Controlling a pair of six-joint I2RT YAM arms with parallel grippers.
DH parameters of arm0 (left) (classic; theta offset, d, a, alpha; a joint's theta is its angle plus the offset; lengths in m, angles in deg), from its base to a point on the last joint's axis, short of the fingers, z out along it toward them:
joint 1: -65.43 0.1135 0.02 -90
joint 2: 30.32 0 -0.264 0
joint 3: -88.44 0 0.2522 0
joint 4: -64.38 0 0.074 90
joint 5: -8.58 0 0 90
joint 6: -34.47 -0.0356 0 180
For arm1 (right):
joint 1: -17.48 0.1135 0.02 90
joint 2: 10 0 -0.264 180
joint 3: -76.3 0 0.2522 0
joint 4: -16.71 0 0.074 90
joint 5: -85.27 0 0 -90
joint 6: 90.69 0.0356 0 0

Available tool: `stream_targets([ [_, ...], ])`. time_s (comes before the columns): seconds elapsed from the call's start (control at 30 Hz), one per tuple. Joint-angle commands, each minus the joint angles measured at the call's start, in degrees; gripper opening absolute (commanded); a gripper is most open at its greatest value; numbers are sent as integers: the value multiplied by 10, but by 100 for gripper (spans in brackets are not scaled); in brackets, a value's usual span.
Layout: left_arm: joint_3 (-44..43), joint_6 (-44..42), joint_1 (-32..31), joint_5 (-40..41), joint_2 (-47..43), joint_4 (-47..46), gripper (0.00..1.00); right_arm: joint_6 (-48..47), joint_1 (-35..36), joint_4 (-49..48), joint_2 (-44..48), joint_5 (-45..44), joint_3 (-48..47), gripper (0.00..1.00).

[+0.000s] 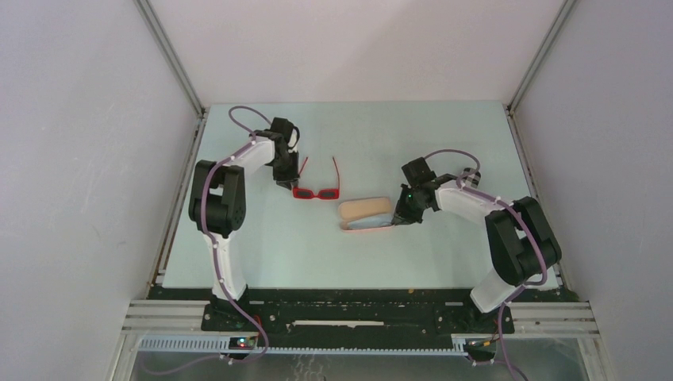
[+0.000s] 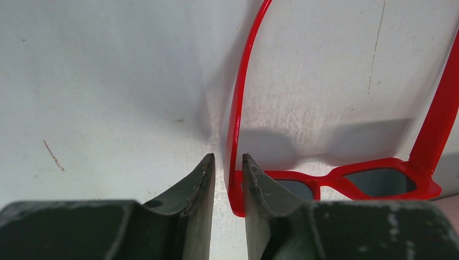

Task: Organize the sunglasses
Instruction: Move the sunglasses case at the center of the board.

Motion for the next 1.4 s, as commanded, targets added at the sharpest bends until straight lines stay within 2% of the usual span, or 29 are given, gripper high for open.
stream_targets([
  [0.0, 12, 5, -5, -4, -42, -3, 30, -29, -32, 12, 43, -41, 14, 0],
  [0.3, 21, 15, -16, -23, -41, -4, 32, -80, -88, 14, 48, -98, 29, 0],
  [0.33, 23, 15, -17, -23, -43, -4, 33, -83, -91, 11, 50, -98, 29, 5],
  [0.43, 32, 18, -18, -25, -48, -4, 36, -87, -92, 3, 58, -91, 29, 29],
  [0.5, 39, 19, -19, -24, -51, -5, 36, -91, -92, -2, 67, -82, 29, 36],
  [0.9, 51, 21, -29, -23, -57, -7, 37, -87, -90, 15, 130, -66, 16, 37],
  [1.1, 64, 29, -33, -21, -70, -8, 37, -75, -65, 20, 152, -65, -5, 36],
  [1.37, 155, 70, -42, -66, -128, -51, 40, -63, 4, 16, 150, -60, -48, 36],
])
